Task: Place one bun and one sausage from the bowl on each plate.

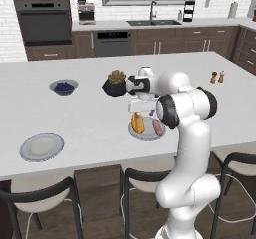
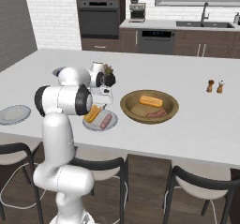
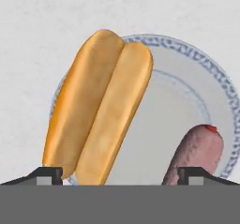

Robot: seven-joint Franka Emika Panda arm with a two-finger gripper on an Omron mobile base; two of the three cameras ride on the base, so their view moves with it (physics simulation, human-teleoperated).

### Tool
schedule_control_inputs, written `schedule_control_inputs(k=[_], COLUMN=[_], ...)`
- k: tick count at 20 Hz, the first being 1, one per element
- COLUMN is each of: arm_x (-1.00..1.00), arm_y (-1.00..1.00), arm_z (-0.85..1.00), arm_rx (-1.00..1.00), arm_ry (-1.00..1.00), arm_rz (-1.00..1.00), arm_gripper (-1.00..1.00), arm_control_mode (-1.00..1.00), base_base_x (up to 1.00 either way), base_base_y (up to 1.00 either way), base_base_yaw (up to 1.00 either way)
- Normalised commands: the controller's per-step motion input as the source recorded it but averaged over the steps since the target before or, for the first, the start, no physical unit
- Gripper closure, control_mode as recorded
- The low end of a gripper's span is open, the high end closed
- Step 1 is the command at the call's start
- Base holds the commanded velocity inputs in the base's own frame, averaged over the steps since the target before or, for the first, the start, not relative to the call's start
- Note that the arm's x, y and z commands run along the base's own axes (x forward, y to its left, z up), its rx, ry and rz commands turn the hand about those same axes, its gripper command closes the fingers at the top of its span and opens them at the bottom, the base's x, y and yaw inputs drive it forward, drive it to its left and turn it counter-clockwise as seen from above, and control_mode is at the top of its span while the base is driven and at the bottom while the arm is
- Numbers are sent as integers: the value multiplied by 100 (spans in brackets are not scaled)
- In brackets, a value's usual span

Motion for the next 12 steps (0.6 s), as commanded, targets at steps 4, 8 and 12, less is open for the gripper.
schedule_control_inputs(k=[4,8,12], arm_x=[-20,5,17], arm_y=[-46,-80,-80], arm_z=[65,28,10], arm_rx=[4,21,27], arm_ry=[-7,-3,-3], arm_rz=[-11,-30,-48], arm_gripper=[-100,-100,-100], arm_control_mode=[-100,-100,-100], base_base_x=[0,0,0], base_base_y=[0,0,0], base_base_yaw=[0,0,0])
